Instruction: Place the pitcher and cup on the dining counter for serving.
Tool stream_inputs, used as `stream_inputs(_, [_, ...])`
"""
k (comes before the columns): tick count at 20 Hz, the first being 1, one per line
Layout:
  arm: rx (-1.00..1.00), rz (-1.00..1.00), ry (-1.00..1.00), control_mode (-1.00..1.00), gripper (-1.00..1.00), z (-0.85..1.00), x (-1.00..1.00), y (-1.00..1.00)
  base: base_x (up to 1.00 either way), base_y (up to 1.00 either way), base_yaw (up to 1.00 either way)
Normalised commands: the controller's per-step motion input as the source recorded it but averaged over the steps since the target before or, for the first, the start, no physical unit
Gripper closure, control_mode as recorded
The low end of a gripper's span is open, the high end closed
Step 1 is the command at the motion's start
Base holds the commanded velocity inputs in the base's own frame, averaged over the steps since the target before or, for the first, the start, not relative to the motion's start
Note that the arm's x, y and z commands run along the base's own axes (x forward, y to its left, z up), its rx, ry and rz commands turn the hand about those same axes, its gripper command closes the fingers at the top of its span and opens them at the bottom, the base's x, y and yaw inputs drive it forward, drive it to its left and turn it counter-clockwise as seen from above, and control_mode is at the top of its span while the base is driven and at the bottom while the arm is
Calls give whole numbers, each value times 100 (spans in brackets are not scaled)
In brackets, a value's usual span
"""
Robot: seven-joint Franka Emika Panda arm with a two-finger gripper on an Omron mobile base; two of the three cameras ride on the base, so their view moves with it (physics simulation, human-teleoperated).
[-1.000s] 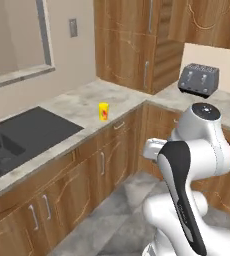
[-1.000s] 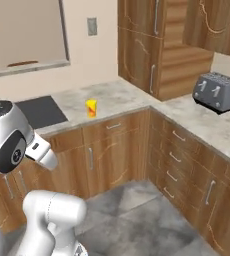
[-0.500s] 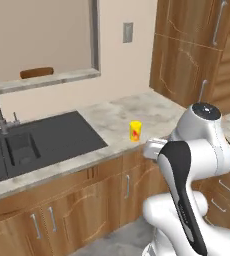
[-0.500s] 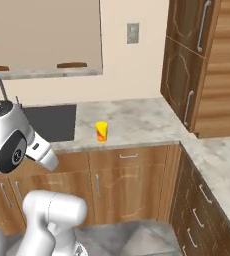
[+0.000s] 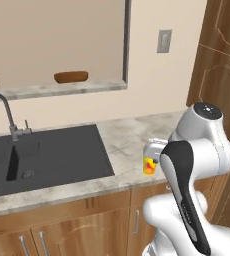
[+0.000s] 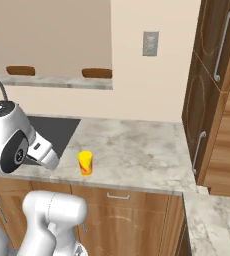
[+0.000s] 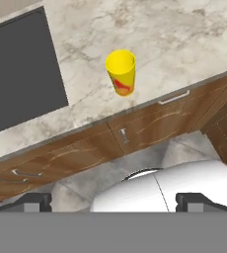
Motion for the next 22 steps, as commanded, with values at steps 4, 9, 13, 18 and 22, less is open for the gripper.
stream_inputs(4, [0,0,0,100,-100,0,0,0,10,-7,8])
stream_inputs(9, [0,0,0,100,-100,0,0,0,0,-3,8])
stream_inputs(13, [0,5,2,-100,-100,-1,25,-13,3,-3,2])
stream_inputs(18, [-1,3,6,-100,-100,-7,69,-8,0,0,0])
stream_inputs(22, [-1,1,7,-100,-100,-9,84,-3,0,0,0])
